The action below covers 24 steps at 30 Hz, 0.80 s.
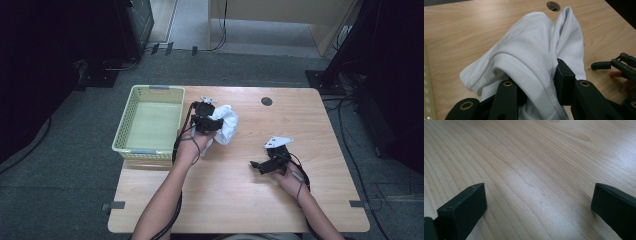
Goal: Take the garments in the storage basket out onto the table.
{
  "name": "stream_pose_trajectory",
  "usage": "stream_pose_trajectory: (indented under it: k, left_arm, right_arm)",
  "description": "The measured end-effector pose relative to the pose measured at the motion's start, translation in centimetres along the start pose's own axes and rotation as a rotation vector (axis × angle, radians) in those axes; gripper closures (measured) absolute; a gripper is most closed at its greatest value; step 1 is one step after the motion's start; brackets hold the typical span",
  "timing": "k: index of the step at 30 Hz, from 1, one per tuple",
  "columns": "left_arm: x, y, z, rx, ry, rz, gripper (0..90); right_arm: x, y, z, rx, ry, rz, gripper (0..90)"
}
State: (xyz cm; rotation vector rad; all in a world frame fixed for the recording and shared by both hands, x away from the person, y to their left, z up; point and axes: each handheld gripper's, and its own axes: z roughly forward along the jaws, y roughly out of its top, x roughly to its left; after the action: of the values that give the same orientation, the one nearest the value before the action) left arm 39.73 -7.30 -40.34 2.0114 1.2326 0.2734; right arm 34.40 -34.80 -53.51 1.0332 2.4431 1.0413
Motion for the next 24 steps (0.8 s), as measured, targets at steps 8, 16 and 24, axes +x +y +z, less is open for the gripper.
stream_pose_trajectory:
  k: [8,16,24]
  left_arm:
    - [-0.1,-1.3,1.3,0.003,-0.018,-0.015,68.8]
    - [-0.2,-2.2,2.4,0.007,-0.022,-0.016,68.6]
    - [-0.7,-3.3,3.6,-0.003,-0.038,-0.011,68.3]
  right_arm:
    - [0.0,0.0,0.0,-0.001,0.0,-0.001,0.3]
    - [0.0,0.0,0.0,-0.001,0.0,-0.001,0.3]
    - [0.0,0.0,0.0,0.0,0.0,-0.002,0.3]
